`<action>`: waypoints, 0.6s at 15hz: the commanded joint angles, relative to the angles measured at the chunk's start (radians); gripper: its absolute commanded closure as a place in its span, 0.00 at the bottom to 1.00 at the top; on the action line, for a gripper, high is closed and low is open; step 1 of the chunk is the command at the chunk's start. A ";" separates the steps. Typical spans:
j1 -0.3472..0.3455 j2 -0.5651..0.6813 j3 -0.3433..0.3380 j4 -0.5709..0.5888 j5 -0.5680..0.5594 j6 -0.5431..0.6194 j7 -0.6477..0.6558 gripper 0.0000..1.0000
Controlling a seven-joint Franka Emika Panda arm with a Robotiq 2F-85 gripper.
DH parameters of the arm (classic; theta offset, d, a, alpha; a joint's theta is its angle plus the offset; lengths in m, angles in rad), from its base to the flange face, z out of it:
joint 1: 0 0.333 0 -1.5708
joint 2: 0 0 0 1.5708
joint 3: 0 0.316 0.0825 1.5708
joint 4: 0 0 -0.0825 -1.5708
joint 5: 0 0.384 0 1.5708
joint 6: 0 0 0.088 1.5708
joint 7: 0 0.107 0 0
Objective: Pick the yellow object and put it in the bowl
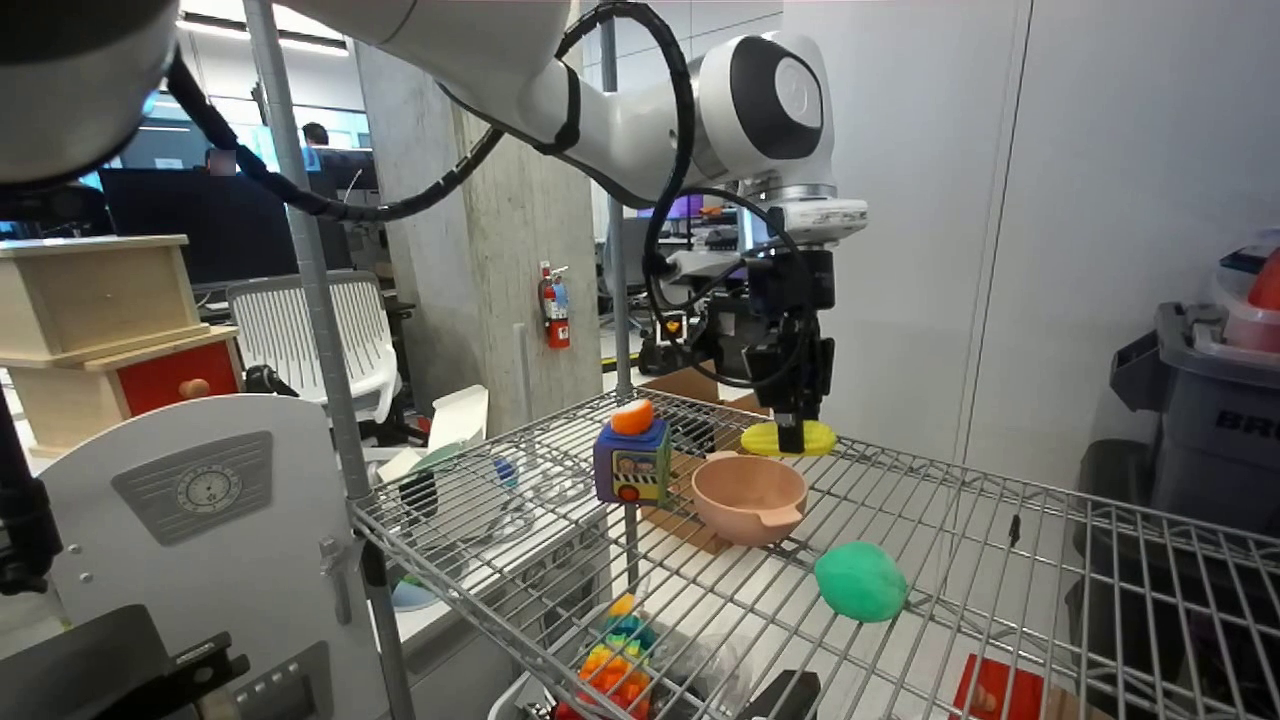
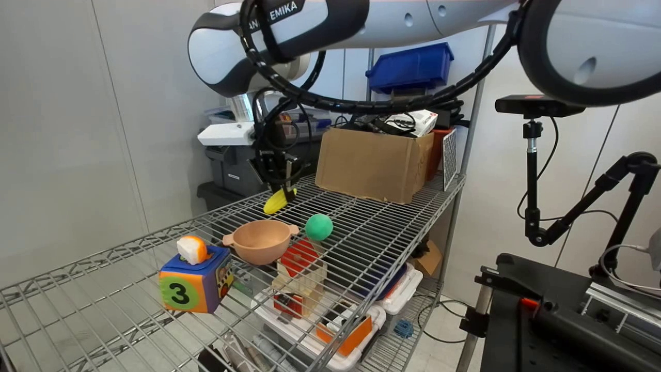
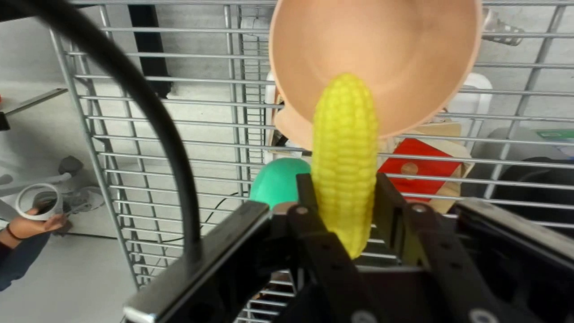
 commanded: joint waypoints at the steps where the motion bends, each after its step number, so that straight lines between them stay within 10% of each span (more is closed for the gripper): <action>1: 0.002 0.018 0.015 0.031 -0.010 0.076 -0.026 0.90; 7: 0.010 0.010 0.027 0.017 -0.003 0.098 -0.056 0.90; 8: 0.011 0.009 0.030 0.016 -0.001 0.094 -0.064 0.51; 9: 0.013 0.006 0.034 0.013 -0.001 0.084 -0.078 0.38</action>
